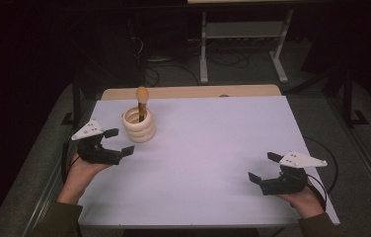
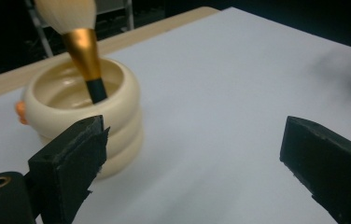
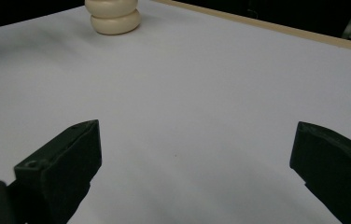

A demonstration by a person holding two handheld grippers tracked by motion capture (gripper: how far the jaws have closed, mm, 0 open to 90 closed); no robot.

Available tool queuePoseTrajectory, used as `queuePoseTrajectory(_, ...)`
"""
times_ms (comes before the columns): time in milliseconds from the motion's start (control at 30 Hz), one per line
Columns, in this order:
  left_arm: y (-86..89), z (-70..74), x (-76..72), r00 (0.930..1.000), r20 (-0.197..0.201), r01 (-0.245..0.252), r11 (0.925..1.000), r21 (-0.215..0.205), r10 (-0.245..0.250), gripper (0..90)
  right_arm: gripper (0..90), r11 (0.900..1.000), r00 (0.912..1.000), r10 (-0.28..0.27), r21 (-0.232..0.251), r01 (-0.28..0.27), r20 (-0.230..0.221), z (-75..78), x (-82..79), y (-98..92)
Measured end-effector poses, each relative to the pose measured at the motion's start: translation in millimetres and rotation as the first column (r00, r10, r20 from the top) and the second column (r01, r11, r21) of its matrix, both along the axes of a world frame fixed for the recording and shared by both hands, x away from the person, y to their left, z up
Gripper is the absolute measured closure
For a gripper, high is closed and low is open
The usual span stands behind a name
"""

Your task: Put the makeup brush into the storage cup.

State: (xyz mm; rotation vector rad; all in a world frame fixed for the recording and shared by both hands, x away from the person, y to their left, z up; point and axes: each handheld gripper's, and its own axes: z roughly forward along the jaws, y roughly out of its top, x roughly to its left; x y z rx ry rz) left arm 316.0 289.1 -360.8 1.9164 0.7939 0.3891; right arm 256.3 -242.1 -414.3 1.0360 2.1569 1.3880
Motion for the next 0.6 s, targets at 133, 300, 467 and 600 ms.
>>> queuePoseTrajectory(133, -1.1, -7.1, -12.0, 0.9999, -0.008, 0.011, 0.9999, -0.007, -0.011, 6.9, 1.1, 1.0, 1.0, 0.0, 0.001, 0.0, 0.004, 0.2, -0.1, -0.6)
queuePoseTrajectory(300, -2.3, -13.6, -25.2, 0.9998, -0.012, 0.019, 0.9998, 0.011, -0.019, 6.9, 1.1, 1.0, 1.0, -0.004, 0.0, 0.004, 0.003, 1.0, -0.3, -1.1)
queuePoseTrajectory(467, -2.2, -19.1, -37.4, 0.9997, 0.001, 0.025, 0.9997, 0.005, -0.025, 6.9, 1.1, 1.0, 1.0, -0.003, -0.002, 0.003, 0.008, 1.6, -0.7, -0.8)
queuePoseTrajectory(600, 0.3, -24.8, -44.4, 0.9995, 0.009, 0.032, 0.9995, -0.001, -0.032, 6.9, 1.1, 1.0, 0.9999, -0.004, -0.005, 0.004, 0.009, 1.5, -1.1, -0.7)
